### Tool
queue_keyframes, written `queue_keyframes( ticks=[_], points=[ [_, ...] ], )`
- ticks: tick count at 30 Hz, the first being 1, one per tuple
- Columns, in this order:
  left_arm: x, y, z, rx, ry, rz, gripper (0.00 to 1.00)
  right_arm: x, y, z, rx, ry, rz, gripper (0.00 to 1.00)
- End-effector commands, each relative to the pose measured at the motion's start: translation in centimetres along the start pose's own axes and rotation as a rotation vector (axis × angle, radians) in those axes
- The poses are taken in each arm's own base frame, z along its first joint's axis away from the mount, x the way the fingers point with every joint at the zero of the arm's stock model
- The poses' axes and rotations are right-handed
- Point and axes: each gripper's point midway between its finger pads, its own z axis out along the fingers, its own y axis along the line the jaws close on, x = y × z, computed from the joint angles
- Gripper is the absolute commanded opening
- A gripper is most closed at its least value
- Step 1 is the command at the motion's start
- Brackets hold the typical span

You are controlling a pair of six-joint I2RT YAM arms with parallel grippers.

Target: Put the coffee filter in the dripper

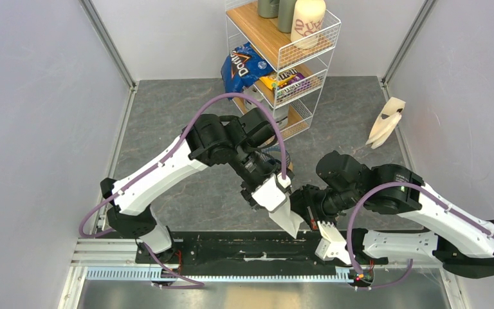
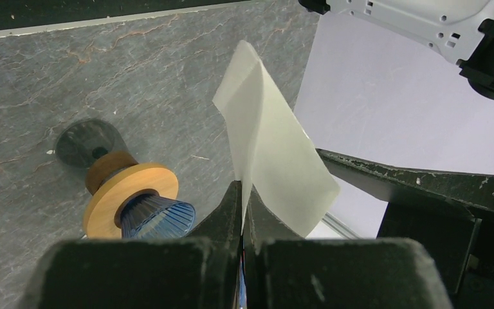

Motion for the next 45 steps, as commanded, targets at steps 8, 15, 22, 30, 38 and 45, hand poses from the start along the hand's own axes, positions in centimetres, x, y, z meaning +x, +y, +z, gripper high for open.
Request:
queue_keyframes(
  ticks=[8,15,22,30,38,45],
  points=[
    [-0.6,1.6,-0.5,-0.048,0.015,0.079,0.7,-1.1,-1.3,-0.7,0.028,-0.041,-0.047,0.0],
    [-0.4,0.2,-0.7,0.002,0.027,0.104,0.58,-0.5,-1.4,-0.7,0.017,-0.018,-0.027,0.0],
    [-1.1,-0.3,-1.4,-0.009,0.011,0.137,0.52,-0.2,-0.4,-0.5,-0.022,-0.003,-0.003,0.0],
    [-1.2,-0.5,-1.6,-0.007,0.024,0.176,0.5,0.2,0.1,-0.3,-0.064,0.008,0.009,0.0],
    [0.0,-1.7,-1.6,0.049,0.07,0.188,0.43,0.5,0.3,-0.4,-0.081,0.02,0.032,0.0],
    [0.1,-1.4,-2.1,0.03,0.101,0.21,0.42,0.6,0.5,-0.3,-0.092,0.019,0.047,0.0]
  ],
)
